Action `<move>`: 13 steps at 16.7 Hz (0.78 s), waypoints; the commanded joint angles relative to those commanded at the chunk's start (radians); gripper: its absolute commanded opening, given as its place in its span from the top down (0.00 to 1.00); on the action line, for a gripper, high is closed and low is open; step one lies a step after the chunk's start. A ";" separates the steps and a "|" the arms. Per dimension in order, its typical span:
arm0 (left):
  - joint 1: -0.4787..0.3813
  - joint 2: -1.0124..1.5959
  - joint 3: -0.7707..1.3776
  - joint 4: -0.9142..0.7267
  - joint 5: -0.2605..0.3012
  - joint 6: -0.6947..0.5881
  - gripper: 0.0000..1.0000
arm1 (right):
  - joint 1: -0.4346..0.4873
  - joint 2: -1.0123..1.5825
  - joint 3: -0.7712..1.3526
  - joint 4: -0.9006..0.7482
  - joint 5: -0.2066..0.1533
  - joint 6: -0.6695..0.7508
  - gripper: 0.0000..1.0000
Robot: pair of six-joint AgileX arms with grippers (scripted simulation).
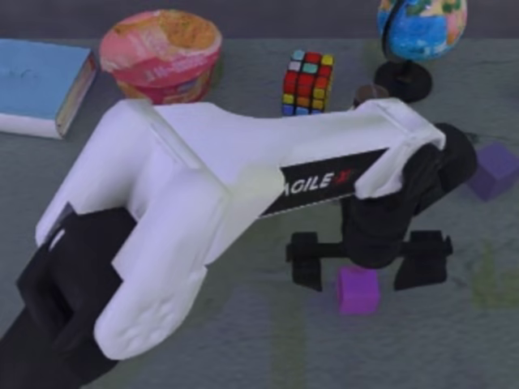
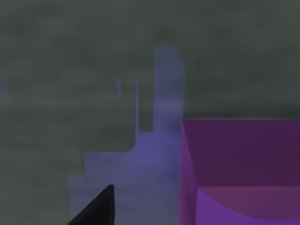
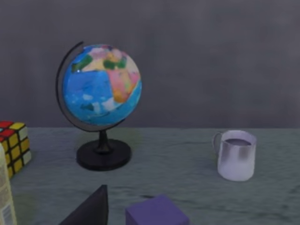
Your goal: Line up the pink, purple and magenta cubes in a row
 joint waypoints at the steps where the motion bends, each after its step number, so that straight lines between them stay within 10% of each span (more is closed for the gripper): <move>1: 0.000 0.000 0.000 0.000 0.000 0.000 0.00 | 0.000 0.000 0.000 0.000 0.000 0.000 0.00; 13: 0.016 -0.041 0.206 -0.247 -0.001 -0.005 0.00 | 0.000 0.000 0.000 0.000 0.000 0.000 0.00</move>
